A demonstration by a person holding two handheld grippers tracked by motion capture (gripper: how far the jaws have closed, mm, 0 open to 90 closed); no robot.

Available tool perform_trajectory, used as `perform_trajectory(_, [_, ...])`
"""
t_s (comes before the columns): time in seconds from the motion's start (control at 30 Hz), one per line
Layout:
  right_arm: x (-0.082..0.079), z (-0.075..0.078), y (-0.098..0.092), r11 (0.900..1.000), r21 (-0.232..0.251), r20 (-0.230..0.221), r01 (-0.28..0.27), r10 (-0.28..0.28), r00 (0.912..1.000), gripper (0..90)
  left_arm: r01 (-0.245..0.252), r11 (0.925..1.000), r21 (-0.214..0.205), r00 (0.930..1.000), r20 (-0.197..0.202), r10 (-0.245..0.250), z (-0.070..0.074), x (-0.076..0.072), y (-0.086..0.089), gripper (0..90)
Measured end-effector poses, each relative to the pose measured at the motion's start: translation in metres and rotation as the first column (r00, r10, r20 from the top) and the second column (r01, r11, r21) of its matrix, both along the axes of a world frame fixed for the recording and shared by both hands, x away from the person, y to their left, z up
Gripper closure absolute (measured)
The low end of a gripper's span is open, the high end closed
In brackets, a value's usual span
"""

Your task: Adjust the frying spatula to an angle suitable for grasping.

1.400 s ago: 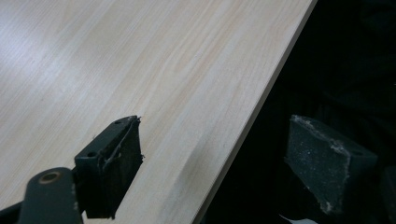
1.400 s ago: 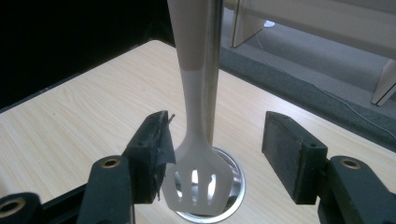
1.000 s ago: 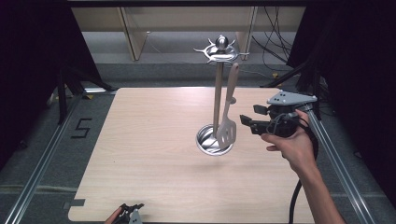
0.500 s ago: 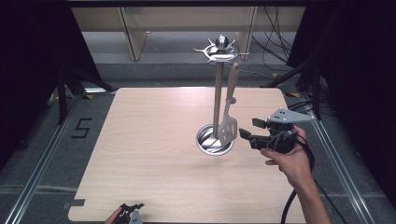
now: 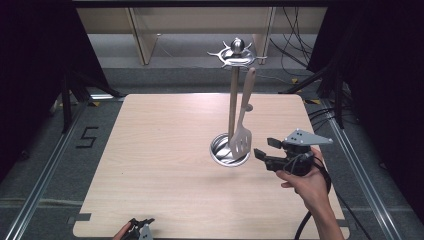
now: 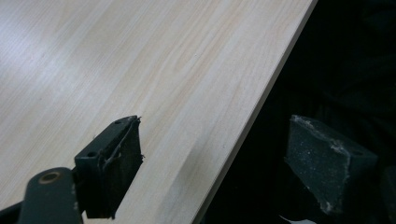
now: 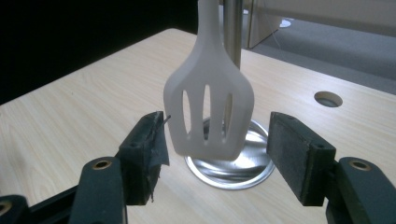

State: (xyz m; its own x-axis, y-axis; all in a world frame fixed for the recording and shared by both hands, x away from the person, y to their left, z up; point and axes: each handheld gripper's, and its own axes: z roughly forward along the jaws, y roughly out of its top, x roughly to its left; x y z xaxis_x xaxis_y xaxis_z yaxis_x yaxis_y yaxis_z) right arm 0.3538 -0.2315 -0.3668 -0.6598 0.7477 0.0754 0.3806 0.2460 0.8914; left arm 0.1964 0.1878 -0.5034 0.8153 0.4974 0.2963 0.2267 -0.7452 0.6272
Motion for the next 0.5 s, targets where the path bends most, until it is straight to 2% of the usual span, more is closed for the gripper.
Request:
perform_trajectory(0.03, [-0.001, 0.0, 0.0, 1.0, -0.003, -0.008, 0.006, -0.006, 1.0, 38.1, -0.008, 1.0, -0.005, 1.0, -0.003, 0.008, 0.0, -0.001, 0.0, 17.7])
perform_trajectory(0.07, [-0.001, -0.001, -0.001, 1.0, -0.003, 0.011, 0.0, 0.0, 0.9999, 38.1, -0.006, 0.9999, -0.008, 1.0, -0.002, 0.006, 0.0, -0.001, 0.0, 17.7])
perform_trajectory(0.1, [-0.003, -0.001, -0.001, 0.9999, 0.001, -0.007, 0.012, -0.012, 0.9999, 38.0, -0.01, 0.9999, -0.01, 0.9999, -0.005, 0.01, 0.0, -0.001, 0.0, 17.7])
perform_trajectory(0.13, [-0.002, -0.002, -0.003, 0.9999, -0.015, 0.019, 0.006, -0.006, 0.9998, 38.0, -0.01, 0.9999, -0.006, 0.9999, 0.0, 0.01, 0.0, -0.001, 0.0, 17.7])
perform_trajectory(0.17, [-0.004, -0.003, -0.002, 0.9999, -0.002, -0.017, 0.014, -0.014, 0.9998, 37.9, -0.008, 1.0, -0.004, 1.0, 0.002, 0.008, 0.0, -0.001, 0.0, 17.7])
perform_trajectory(0.2, [-0.002, -0.005, -0.004, 0.9999, -0.016, 0.02, -0.002, 0.002, 0.9998, 37.9, -0.005, 1.0, 0.006, 0.9999, 0.013, 0.005, 0.0, 0.0, 0.0, 17.7])
perform_trajectory(0.23, [-0.004, -0.006, -0.004, 0.9998, -0.012, -0.007, 0.015, -0.015, 0.9999, 37.9, -0.008, 0.9999, -0.007, 1.0, -0.001, 0.008, 0.0, -0.001, 0.0, 17.7])
perform_trajectory(0.27, [-0.002, -0.007, -0.006, 0.9996, -0.029, 0.011, 0.003, -0.003, 0.9999, 37.9, -0.009, 0.9999, -0.005, 1.0, 0.001, 0.009, 0.0, -0.001, 0.0, 17.7])
perform_trajectory(0.3, [-0.004, -0.008, -0.006, 0.9996, -0.025, -0.014, 0.013, -0.013, 0.9998, 37.9, -0.008, 1.0, -0.006, 1.0, 0.0, 0.008, 0.0, -0.001, 0.0, 17.7])
perform_trajectory(0.33, [-0.004, -0.01, -0.006, 0.9996, -0.02, -0.02, 0.019, -0.019, 0.9996, 37.8, -0.009, 0.9999, -0.006, 1.0, 0.0, 0.009, 0.0, -0.001, 0.0, 17.7])
perform_trajectory(0.37, [-0.002, -0.012, -0.007, 0.9997, -0.022, -0.001, 0.007, -0.007, 1.0, 37.8, -0.009, 0.9999, -0.006, 1.0, 0.0, 0.009, 0.0, -0.001, 0.0, 17.7])
perform_trajectory(0.4, [-0.004, -0.012, -0.008, 0.9995, -0.024, -0.027, 0.019, -0.02, 0.9994, 37.8, -0.009, 0.9999, -0.006, 1.0, 0.0, 0.009, 0.0, -0.001, 0.0, 17.7])
perform_trajectory(0.43, [-0.003, -0.014, -0.01, 0.9992, -0.037, -0.018, 0.015, -0.015, 0.9997, 37.8, -0.007, 0.9999, -0.008, 1.0, -0.003, 0.007, 0.0, -0.001, 0.0, 17.7])
perform_trajectory(0.47, [-0.004, -0.016, -0.008, 0.9996, -0.015, -0.022, 0.023, -0.023, 0.9995, 37.7, -0.009, 0.9999, -0.007, 1.0, -0.002, 0.008, 0.0, -0.001, 0.0, 17.7])
perform_trajectory(0.5, [-0.003, -0.017, -0.01, 0.9992, -0.037, -0.009, 0.018, -0.018, 0.9998, 37.6, -0.008, 0.9999, -0.006, 1.0, -0.001, 0.008, 0.0, -0.001, 0.0, 17.7])
